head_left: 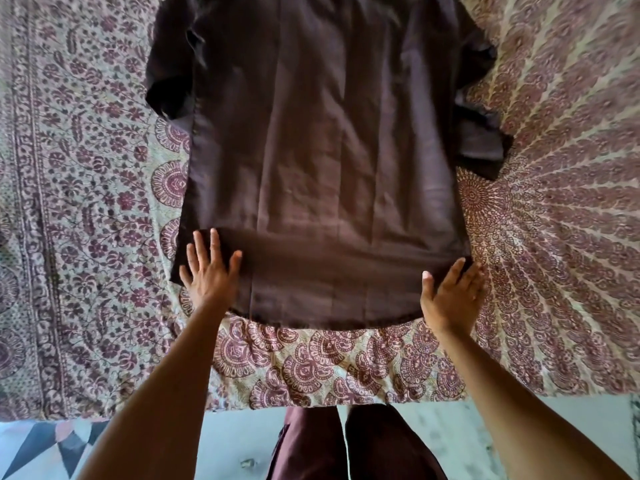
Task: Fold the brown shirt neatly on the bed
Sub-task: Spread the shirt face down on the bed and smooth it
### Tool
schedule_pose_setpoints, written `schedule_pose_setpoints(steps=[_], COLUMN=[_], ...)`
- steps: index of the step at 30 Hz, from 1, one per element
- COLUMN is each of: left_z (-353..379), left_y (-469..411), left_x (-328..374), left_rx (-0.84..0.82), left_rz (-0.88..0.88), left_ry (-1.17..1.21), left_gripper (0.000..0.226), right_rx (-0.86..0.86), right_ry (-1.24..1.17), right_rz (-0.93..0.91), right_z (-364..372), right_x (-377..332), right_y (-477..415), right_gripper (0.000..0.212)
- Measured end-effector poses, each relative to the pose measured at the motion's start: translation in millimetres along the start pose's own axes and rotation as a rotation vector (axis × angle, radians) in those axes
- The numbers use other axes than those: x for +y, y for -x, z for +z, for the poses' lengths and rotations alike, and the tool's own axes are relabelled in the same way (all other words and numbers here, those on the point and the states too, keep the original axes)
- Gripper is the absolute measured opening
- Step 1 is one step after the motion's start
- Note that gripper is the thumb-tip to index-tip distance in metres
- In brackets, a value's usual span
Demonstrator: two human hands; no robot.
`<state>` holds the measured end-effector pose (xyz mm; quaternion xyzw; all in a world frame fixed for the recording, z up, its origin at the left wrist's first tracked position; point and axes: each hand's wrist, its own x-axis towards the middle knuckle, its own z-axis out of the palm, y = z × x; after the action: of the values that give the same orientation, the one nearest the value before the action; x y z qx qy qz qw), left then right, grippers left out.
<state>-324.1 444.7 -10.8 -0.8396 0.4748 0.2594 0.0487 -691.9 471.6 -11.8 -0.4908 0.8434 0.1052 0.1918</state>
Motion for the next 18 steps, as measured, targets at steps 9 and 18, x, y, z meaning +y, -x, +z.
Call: schedule_pose_setpoints(steps=[9,18], left_z=[-43,-66], left_y=[-80,-156], left_x=[61,70], left_rx=[0.296,0.339], left_rz=[-0.115,-0.344], left_ry=[0.195,0.375], left_gripper=[0.041,0.036], right_rx=[0.322,0.329], right_ry=[-0.225,-0.425], right_rz=[0.131,0.365], right_z=[-43,-62], right_x=[-74,-96], right_y=[-80,-150], right_gripper=[0.052,0.036])
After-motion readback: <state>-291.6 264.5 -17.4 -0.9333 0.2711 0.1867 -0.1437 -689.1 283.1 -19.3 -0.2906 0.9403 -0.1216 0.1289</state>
